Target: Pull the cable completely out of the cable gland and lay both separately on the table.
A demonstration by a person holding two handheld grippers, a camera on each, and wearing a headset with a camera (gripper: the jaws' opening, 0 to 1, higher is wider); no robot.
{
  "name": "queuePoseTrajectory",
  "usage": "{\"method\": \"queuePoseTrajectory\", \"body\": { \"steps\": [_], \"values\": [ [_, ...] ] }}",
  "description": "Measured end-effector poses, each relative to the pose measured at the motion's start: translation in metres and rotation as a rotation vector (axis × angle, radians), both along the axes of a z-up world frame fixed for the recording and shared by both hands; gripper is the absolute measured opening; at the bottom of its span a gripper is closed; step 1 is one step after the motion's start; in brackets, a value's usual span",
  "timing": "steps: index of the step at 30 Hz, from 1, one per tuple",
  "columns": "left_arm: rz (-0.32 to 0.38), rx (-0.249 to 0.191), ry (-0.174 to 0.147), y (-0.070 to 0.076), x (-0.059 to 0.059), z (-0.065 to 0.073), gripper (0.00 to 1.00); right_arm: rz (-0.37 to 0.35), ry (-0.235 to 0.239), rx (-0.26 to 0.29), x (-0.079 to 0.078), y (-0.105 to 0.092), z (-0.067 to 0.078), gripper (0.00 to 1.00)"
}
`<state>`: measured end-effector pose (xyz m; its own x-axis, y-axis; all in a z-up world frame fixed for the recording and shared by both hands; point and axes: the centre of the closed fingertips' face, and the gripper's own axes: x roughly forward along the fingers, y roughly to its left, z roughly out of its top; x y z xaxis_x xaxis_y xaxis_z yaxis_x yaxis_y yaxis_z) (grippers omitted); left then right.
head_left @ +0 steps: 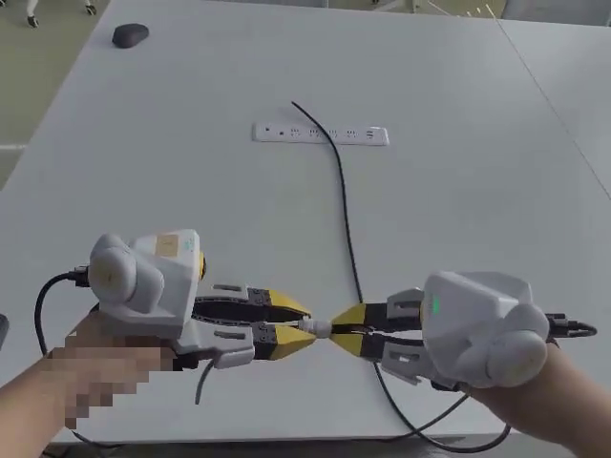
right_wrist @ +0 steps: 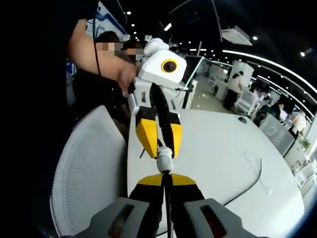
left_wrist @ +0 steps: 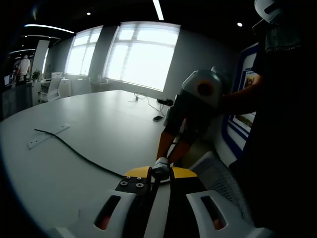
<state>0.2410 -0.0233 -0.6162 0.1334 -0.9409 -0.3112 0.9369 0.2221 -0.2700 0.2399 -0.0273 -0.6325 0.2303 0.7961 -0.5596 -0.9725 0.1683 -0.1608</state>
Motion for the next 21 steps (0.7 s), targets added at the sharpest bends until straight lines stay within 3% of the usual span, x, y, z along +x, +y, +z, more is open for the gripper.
{"method": "queuePoseTrajectory", "body": {
  "steps": [2, 8, 13, 21],
  "values": [
    [0.010, 0.020, -0.013, 0.001, 0.003, -0.002, 0.15, -0.043, 0.028, -0.003, 0.004, -0.003, -0.002, 0.00],
    [0.030, 0.033, -0.013, 0.003, 0.006, -0.002, 0.15, -0.106, 0.051, 0.003, 0.011, -0.012, -0.007, 0.00],
    [0.051, 0.040, -0.011, 0.007, 0.010, -0.004, 0.15, -0.217, 0.108, 0.014, 0.020, -0.028, -0.014, 0.00],
    [0.073, 0.053, -0.016, 0.006, 0.010, -0.006, 0.15, -0.327, 0.137, 0.025, 0.027, -0.044, -0.027, 0.00]
  ]
}}
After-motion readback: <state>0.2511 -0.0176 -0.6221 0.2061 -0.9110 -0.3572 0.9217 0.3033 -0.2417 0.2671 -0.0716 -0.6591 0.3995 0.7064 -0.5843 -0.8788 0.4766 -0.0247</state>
